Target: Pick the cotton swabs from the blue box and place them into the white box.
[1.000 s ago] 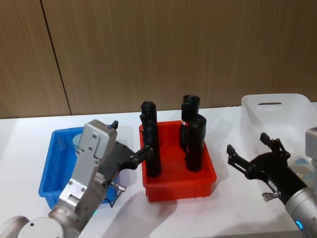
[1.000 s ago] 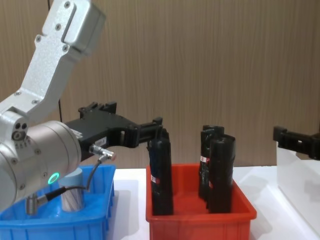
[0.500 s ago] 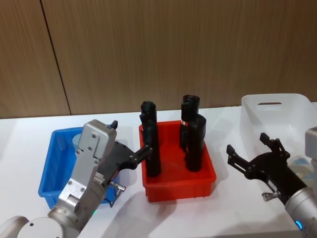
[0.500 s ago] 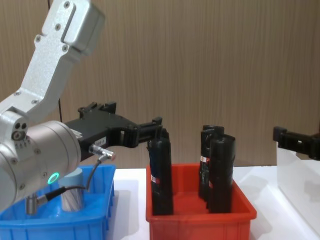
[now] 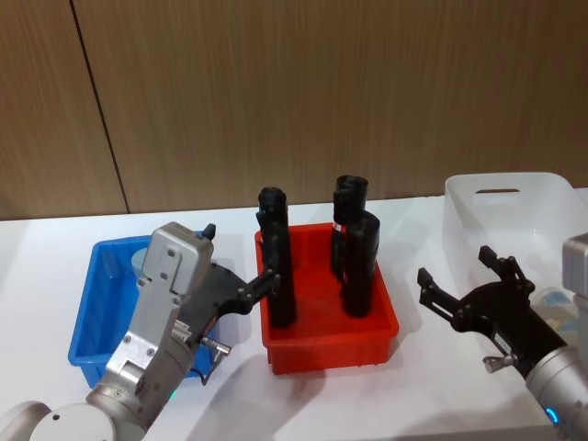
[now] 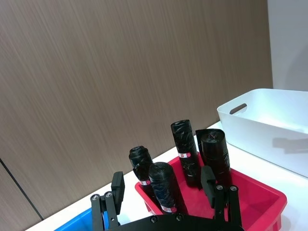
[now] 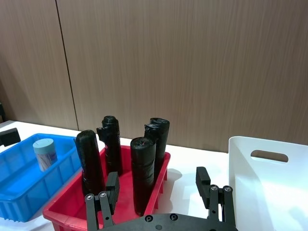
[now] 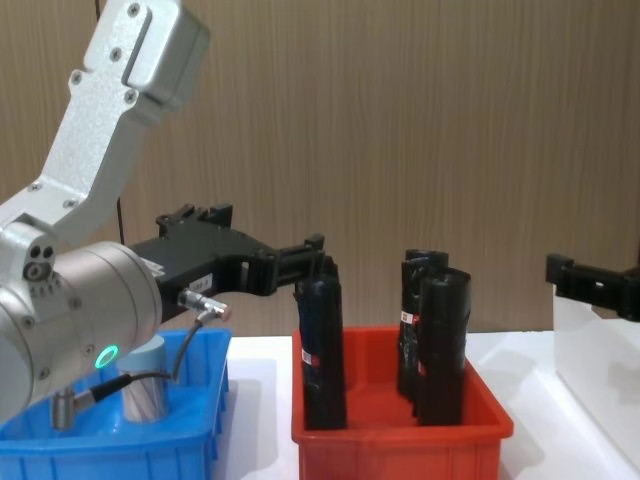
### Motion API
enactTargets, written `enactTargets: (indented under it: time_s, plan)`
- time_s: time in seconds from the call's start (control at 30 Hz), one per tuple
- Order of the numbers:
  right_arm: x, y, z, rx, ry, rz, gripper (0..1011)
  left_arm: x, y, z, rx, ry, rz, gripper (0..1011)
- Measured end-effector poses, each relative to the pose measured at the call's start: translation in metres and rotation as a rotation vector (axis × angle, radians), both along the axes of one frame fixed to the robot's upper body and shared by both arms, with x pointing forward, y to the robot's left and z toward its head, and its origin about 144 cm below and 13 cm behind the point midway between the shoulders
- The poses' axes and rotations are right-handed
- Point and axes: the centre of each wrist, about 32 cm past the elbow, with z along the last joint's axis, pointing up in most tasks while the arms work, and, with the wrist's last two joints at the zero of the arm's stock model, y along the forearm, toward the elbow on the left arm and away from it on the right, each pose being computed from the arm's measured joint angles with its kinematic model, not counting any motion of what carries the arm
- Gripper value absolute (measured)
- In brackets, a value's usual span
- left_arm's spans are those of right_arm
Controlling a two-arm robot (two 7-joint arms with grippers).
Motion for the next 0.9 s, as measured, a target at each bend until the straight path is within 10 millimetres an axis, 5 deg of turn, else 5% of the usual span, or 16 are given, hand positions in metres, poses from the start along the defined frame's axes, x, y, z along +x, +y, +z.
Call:
enactTargets:
  time_s: [0.33,0.9]
  plan:
    - [0.018,-0.007,-0.004,-0.008,0.011,0.032,1002,0.0,0.0,0.0,0.0,0.0,0.0,1004]
    - [0.088,-0.027,-0.01,-0.006,0.038,0.156,1002,0.0,0.0,0.0,0.0,0.0,0.0,1004]
